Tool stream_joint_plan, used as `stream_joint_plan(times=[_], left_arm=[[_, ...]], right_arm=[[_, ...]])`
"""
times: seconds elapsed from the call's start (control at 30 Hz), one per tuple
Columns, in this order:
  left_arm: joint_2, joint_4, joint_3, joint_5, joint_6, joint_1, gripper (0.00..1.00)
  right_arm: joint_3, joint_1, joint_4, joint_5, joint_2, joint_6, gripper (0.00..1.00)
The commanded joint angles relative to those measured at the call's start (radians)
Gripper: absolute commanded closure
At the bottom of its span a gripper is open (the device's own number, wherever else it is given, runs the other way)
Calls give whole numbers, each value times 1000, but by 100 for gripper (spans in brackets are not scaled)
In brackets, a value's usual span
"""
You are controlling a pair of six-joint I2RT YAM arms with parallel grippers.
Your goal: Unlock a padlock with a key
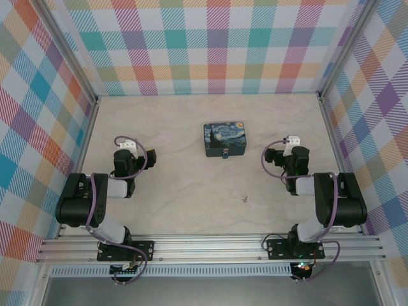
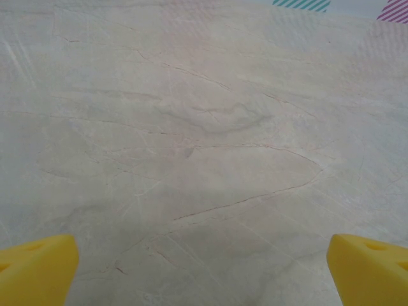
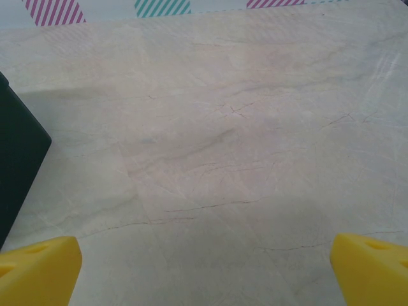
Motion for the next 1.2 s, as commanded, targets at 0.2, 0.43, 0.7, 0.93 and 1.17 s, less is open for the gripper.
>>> stream_joint_plan(times=[0.2,0.43,0.7,0.93,1.17], left_arm=[[-330,-444,120,-90,-180,-6,0],[-313,-585,206,210,-459,-25,2],[-44,-563,374,376,-567,-219,6],[216,-482,578,410,-630,-326,8],[415,-502,791,471,-668,-377,13]], right_arm=[[126,-1,-446,-87,-327,125,0],[305,0,-701,-419,-239,407,0],[461,56,-691,-566,13,502,0],[584,94,-628,-625,210,554,0],[689,138,-634,-667,334,558,0]])
